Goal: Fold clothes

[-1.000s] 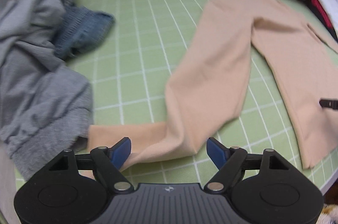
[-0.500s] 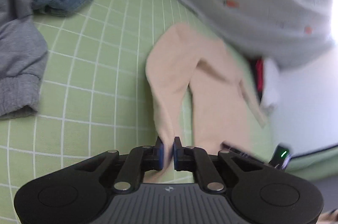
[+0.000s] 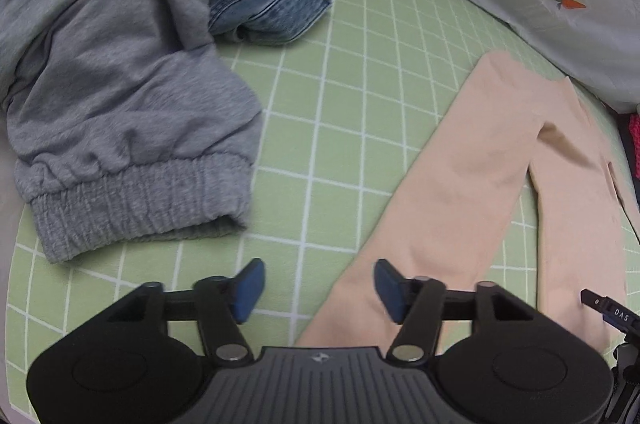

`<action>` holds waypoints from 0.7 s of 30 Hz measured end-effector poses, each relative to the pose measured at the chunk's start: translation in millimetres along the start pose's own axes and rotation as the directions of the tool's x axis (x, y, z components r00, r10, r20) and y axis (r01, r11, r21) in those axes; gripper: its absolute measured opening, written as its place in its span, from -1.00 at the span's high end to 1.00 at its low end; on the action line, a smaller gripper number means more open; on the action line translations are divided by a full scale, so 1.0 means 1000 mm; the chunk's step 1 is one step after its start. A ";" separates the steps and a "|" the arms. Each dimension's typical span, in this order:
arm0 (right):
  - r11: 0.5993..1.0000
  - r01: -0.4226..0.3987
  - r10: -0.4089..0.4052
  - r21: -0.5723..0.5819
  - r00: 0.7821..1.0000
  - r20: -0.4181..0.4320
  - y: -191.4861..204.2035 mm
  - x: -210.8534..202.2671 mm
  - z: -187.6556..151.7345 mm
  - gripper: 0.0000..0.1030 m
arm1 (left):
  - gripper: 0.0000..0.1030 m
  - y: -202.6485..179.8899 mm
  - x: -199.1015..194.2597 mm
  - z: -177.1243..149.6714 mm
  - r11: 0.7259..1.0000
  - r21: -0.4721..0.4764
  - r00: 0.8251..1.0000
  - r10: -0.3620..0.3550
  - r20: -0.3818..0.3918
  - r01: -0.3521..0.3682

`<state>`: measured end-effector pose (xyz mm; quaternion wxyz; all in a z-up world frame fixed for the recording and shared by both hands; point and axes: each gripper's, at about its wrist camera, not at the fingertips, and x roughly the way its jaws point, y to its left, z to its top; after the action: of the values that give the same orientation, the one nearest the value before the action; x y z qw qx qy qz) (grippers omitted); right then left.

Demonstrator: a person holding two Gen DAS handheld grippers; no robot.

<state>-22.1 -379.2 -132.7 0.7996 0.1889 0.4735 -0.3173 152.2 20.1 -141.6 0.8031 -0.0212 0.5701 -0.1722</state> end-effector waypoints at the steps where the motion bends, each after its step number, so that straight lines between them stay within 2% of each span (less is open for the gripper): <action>1: 1.000 -0.002 0.002 -0.002 1.000 -0.001 0.000 0.000 0.000 -1.00 | -0.37 -0.007 -0.001 0.001 1.000 0.006 1.000 0.006 0.013 -0.006; 6: 0.999 -0.022 0.022 -0.025 1.000 -0.011 -0.002 0.001 0.005 -1.00 | -0.46 -0.044 -0.006 -0.001 0.999 0.039 0.998 0.018 0.058 -0.020; 13: 0.990 -0.118 0.117 -0.074 0.993 -0.008 -0.022 -0.002 0.026 -1.00 | -0.52 -0.098 -0.009 -0.004 0.999 0.035 0.996 0.033 0.083 -0.036; 17: 0.981 -0.137 0.141 -0.137 0.990 0.013 -0.042 -0.001 0.051 -1.00 | -0.53 -0.123 0.001 0.001 0.998 0.004 0.995 0.059 0.082 -0.059; 21: 0.979 -0.093 0.104 -0.182 0.993 0.055 -0.062 0.008 0.091 -1.00 | -0.53 -0.150 0.018 0.021 0.995 -0.032 0.993 0.097 0.073 -0.095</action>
<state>-4.2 -482.1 -95.8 0.8428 0.1292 0.4645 -0.2394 139.4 -129.2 -115.7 0.8307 -0.0117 0.5424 -0.1245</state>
